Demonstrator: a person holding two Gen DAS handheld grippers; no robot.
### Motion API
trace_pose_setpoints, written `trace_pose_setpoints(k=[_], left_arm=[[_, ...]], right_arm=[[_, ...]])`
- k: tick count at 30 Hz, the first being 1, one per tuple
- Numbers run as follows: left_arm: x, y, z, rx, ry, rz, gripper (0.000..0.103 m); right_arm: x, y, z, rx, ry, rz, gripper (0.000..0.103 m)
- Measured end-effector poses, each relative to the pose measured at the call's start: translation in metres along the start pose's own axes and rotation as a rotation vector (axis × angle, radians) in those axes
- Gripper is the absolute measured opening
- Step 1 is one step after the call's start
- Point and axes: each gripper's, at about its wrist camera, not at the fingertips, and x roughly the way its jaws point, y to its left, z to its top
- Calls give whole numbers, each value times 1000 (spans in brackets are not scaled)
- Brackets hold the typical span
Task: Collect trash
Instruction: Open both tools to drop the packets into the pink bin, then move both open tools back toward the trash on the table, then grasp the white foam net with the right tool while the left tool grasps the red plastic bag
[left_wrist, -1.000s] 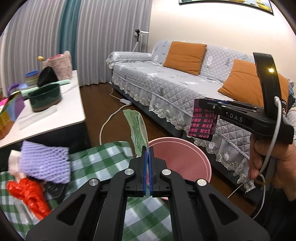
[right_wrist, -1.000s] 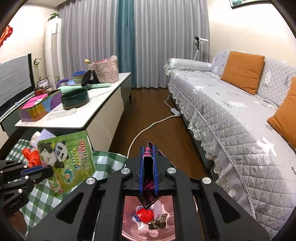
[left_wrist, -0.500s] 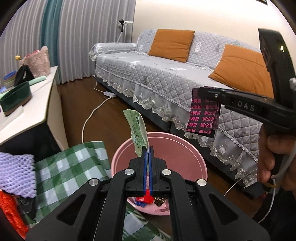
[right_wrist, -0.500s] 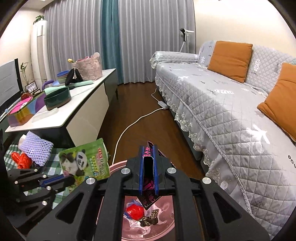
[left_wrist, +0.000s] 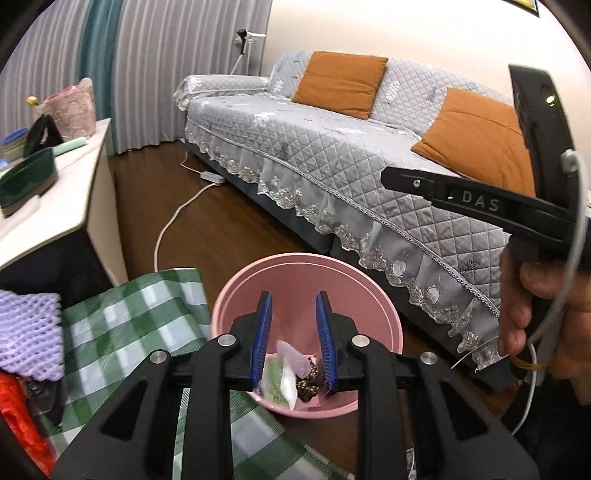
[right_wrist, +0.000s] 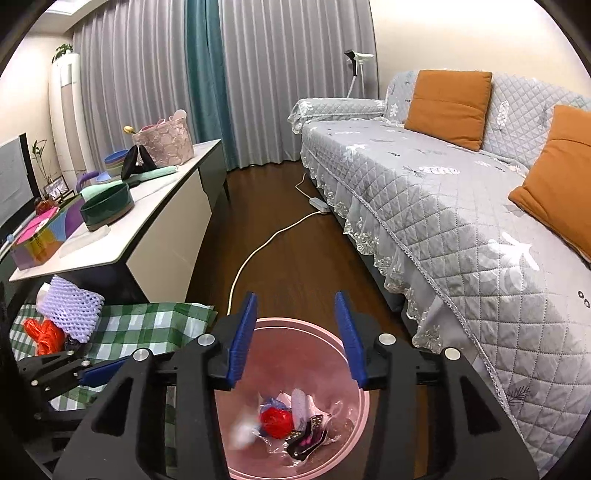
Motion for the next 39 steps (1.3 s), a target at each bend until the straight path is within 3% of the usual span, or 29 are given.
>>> trace_pose_setpoints(k=[8,16,22,26,31,39], left_arm=[[-62,19,-9,-52,-44,71,24],[-130,50,-36,-84,-73,156,24],[-186,95,-50,-112,-97,257,24],[-216,132,-63,-208,-164,339,24],[-219,166,-82,-307,-183,414,24],[-209,207,-96,-378,-168,463,24]], right_arm=[[-13,22,1,-16,-21,45,46],[-31,65,-1,-24,-28,165,46],[-41,99,-2,-7,-42,265,45],[-37,136,-10,-42,-43,329,39],[-26,178,-26,-111,-23,389,27],[16,227,-52,-177,63,460,26]])
